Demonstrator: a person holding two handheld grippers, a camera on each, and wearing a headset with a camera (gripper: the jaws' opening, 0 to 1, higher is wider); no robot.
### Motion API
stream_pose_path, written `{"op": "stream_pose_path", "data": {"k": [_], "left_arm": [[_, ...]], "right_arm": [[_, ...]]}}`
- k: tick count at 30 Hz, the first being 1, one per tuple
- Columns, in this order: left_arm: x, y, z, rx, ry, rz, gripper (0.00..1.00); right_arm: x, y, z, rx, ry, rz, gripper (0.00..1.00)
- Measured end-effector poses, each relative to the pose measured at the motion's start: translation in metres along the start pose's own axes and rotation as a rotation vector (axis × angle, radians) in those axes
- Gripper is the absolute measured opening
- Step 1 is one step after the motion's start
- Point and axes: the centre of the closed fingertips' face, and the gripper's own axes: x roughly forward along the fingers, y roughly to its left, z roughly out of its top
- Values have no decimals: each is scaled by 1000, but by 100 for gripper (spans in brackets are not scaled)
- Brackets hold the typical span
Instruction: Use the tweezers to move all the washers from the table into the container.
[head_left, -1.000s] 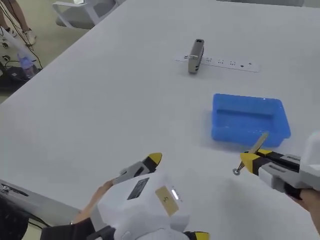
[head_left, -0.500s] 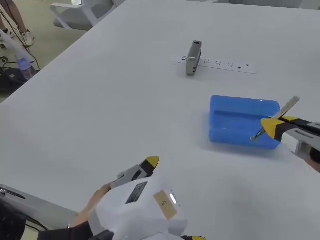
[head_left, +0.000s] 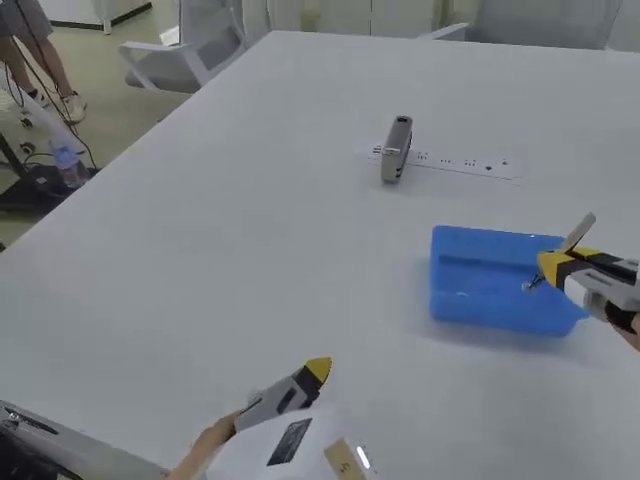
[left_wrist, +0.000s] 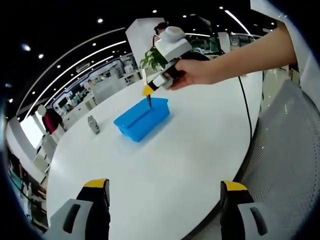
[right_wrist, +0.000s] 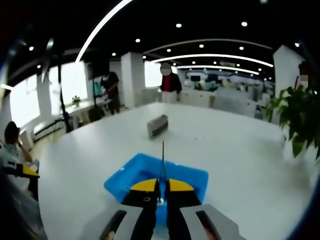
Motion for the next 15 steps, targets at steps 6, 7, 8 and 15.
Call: {"op": "stream_pose_path", "data": {"k": [6, 7, 8, 15], "left_arm": [[1, 1, -2, -23, 12, -2, 94], [1, 2, -2, -26, 12, 0, 94], [1, 3, -2, -31, 15, 1, 95], [0, 9, 1, -59, 4, 29, 96]], "right_arm": [[13, -4, -17, -25, 46, -6, 2], [14, -5, -19, -19, 50, -7, 2], [16, -4, -22, -5, 56, -8, 2], [23, -7, -29, 15, 85, -16, 2]]}}
